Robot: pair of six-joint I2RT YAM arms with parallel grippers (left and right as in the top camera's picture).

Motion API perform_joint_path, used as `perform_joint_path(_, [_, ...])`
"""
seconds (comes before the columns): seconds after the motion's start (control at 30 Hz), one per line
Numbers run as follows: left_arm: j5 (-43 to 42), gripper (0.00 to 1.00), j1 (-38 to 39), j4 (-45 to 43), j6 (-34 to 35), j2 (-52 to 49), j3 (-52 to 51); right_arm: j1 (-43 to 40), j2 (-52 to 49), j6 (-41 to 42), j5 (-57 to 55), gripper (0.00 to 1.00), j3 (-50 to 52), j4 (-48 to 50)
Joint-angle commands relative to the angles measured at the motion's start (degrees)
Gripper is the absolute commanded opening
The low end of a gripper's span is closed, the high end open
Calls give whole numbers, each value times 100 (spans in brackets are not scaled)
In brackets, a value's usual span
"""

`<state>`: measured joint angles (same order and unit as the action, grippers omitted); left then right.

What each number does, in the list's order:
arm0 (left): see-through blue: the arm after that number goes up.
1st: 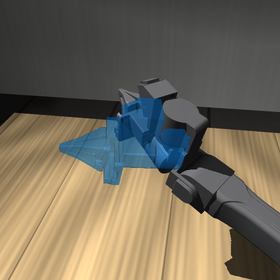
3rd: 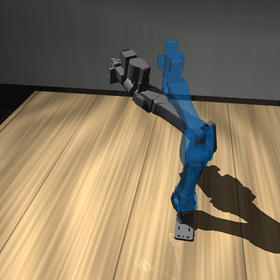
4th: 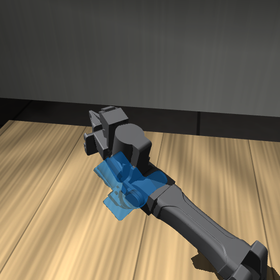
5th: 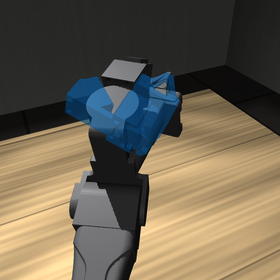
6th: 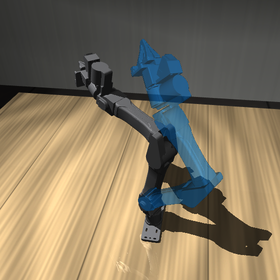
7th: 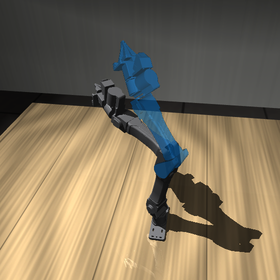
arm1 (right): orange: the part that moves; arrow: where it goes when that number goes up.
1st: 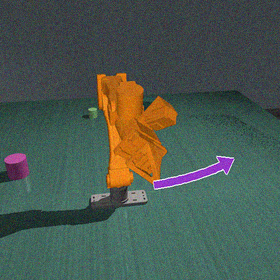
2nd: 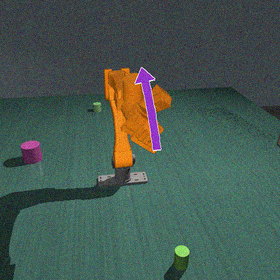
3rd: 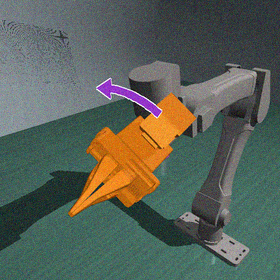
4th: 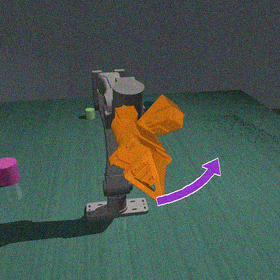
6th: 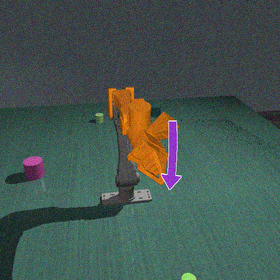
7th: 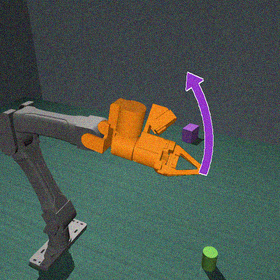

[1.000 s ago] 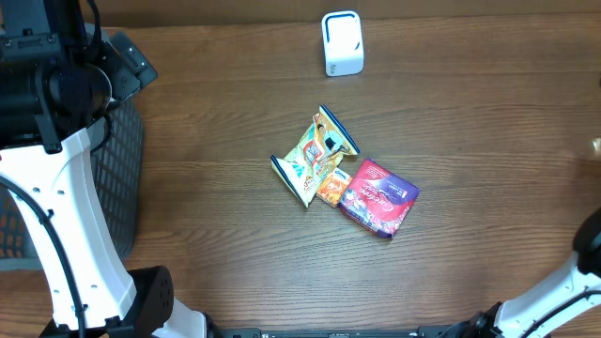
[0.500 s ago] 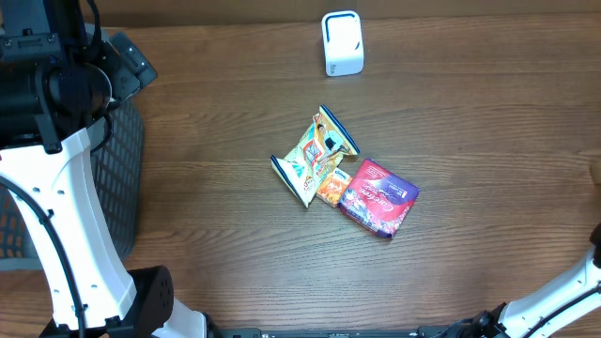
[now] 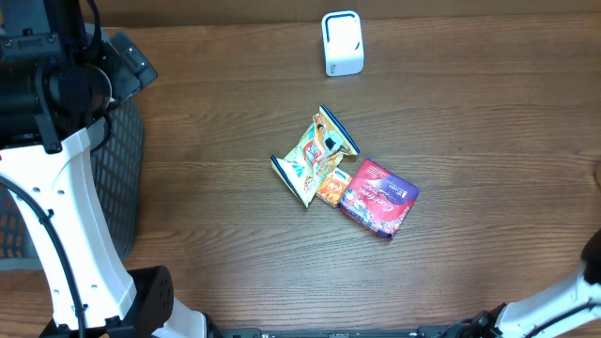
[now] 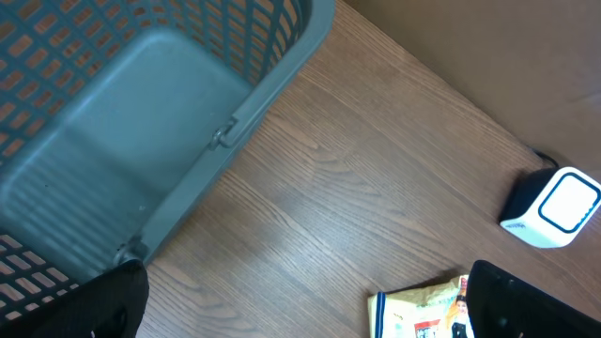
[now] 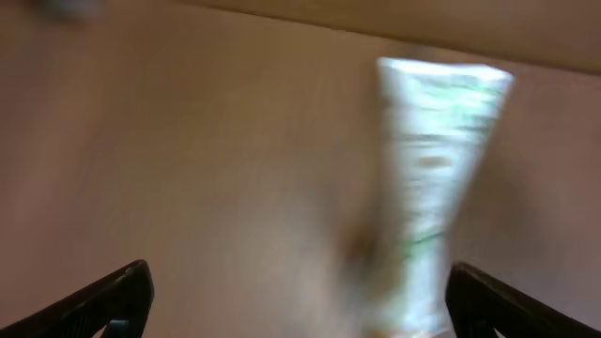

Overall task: Scan the item barcode
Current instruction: 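Move the right gripper back toward the yellow-blue bag near the scanner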

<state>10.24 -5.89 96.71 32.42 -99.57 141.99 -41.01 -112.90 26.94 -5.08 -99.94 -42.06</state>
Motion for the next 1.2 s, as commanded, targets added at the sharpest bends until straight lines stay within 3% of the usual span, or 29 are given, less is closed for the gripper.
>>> perform_joint_path(0.0, [24, 100, -9, 9, -72, -9, -20, 420, 793, -138, 2138, 100, -245, -4])
perform_joint_path(0.13, [24, 100, -9, 9, -72, -9, -20, 977, 885, -966, 4293, 100, -245, -109])
perform_joint_path(0.2, [24, 100, -9, 9, -72, -9, -20, 1639, 826, -2026, 5230, 100, -232, -605])
perform_joint_path(0.33, [24, 100, -9, 9, -72, -9, -20, 2649, 741, -2920, 4889, 100, -127, -1062])
perform_joint_path(0.43, [24, 100, -9, 9, -72, -9, -20, 3672, 623, -2955, 3974, 100, 63, -957])
perform_joint_path(0.57, [24, 100, -9, 9, -72, -9, -20, 4400, 413, -2826, 3901, 100, 275, -619])
perform_joint_path(0.63, [24, 100, -9, 9, -72, -9, -20, 4682, 245, -2660, 3901, 89, 304, -535])
perform_joint_path(0.73, [24, 100, -9, 9, -72, -9, -20, 5117, -61, -2391, 3897, 46, 315, -490])
perform_joint_path(0.8, [24, 100, -9, 9, -72, -9, -20, 5405, -271, -2369, 3880, 33, 315, -496])
perform_joint_path(1.0, [24, 100, -9, 9, -72, -9, -20, 6017, -678, -1937, 3727, 11, 315, -518])
perform_joint_path(1.17, [24, 100, -9, 9, -72, -7, -20, 6391, -688, -1770, 3508, 7, 319, -474])
